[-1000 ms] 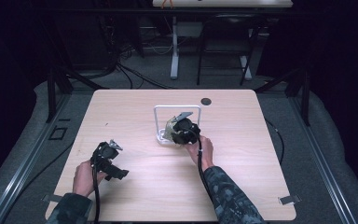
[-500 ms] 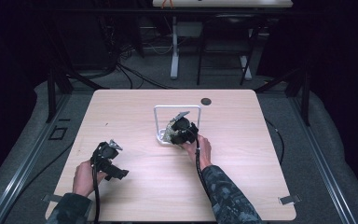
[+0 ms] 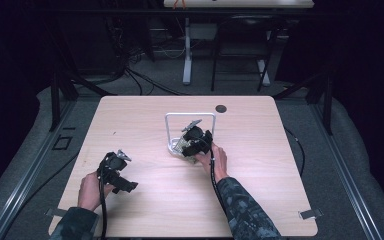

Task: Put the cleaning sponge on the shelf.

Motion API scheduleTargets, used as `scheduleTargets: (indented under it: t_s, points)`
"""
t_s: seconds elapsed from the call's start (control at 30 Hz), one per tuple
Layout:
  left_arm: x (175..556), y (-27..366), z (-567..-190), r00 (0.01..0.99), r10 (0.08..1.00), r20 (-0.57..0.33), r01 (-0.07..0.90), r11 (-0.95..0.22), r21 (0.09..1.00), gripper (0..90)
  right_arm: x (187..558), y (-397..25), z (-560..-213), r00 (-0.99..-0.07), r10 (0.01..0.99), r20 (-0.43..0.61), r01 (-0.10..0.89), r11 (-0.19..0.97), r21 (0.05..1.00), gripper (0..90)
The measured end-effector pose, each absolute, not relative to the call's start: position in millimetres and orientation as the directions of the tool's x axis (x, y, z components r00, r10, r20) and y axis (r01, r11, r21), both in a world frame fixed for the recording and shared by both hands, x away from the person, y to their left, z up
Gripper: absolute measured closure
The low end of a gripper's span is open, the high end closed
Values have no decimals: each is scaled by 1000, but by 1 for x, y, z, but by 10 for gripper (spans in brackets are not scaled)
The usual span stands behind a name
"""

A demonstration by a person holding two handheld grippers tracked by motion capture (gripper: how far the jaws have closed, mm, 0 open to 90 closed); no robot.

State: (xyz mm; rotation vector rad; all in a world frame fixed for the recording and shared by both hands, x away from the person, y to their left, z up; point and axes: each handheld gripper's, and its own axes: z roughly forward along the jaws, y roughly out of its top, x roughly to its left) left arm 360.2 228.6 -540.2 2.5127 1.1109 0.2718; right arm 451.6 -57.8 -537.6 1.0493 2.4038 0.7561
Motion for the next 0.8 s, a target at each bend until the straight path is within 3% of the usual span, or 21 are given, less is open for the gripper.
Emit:
scheduleTargets:
  t_s: [0.27,0.43,0.57,0.8]
  points:
    - [360,229,-540,668,744,23,670,-615,415,43,448,-59,-532,-644,745,-175,508,587,630,165]
    - [360,228,-540,669,743,23,670,-616,414,43,443,-63,-525,-658,736,-158,493,580,649,206]
    - [360,228,-540,669,743,24,670,-617,413,43,437,-67,-516,-676,727,-125,496,573,652,289]
    - [359,227,-540,669,743,28,669,-618,413,42,425,-73,-503,-696,710,-104,475,565,674,327]
